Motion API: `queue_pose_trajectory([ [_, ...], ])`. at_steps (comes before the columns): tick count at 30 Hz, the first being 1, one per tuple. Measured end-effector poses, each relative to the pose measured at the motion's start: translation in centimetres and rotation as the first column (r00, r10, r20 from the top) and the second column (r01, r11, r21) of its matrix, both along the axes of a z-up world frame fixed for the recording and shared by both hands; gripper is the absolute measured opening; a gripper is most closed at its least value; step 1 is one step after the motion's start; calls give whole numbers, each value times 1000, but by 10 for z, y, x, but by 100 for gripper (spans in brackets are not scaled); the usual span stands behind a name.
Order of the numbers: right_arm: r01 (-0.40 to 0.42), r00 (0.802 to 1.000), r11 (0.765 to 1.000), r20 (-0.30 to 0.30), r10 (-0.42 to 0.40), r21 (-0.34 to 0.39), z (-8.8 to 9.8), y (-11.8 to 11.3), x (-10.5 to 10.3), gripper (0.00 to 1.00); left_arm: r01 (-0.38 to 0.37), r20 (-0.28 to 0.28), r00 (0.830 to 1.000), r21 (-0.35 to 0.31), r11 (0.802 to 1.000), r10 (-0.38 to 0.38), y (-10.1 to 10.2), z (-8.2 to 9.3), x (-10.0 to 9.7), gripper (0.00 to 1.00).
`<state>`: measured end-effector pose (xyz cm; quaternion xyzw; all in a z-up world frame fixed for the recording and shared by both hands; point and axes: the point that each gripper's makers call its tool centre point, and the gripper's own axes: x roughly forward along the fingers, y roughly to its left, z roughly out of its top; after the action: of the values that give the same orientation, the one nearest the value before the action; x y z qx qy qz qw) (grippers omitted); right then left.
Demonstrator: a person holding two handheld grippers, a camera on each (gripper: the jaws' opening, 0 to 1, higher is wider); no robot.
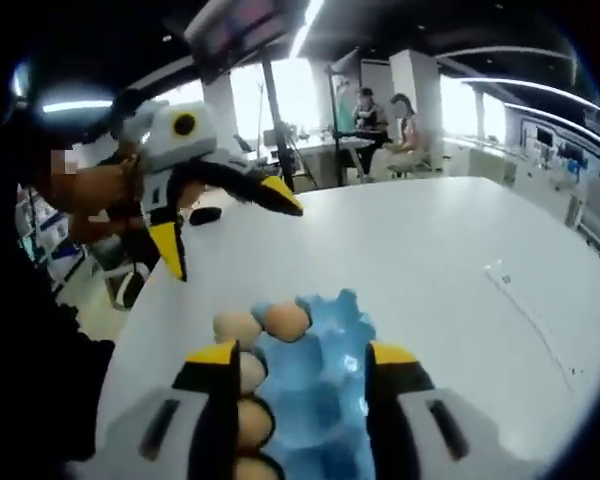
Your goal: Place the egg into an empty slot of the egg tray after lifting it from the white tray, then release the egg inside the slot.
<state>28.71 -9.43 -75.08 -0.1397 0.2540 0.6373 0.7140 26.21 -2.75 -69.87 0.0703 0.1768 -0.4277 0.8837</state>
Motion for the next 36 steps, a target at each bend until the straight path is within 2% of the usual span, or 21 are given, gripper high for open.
queue_pose_trajectory([
  [10,80,997,996,-18,-81,-51,-10,-69,-7,50,3,3,1000,1,1000,-3,-8,0,3,69],
  [21,161,987,985,12,-160,-64,-5,-120,-7,50,12,7,1000,15,1000,-12,-13,4,2,69],
  [28,235,972,965,34,-232,-119,-8,-168,0,50,11,7,1000,24,1000,-11,-14,3,-3,69],
  [36,281,960,945,53,-276,-166,-12,-204,7,49,7,12,1000,23,1000,-7,-17,5,-3,69],
])
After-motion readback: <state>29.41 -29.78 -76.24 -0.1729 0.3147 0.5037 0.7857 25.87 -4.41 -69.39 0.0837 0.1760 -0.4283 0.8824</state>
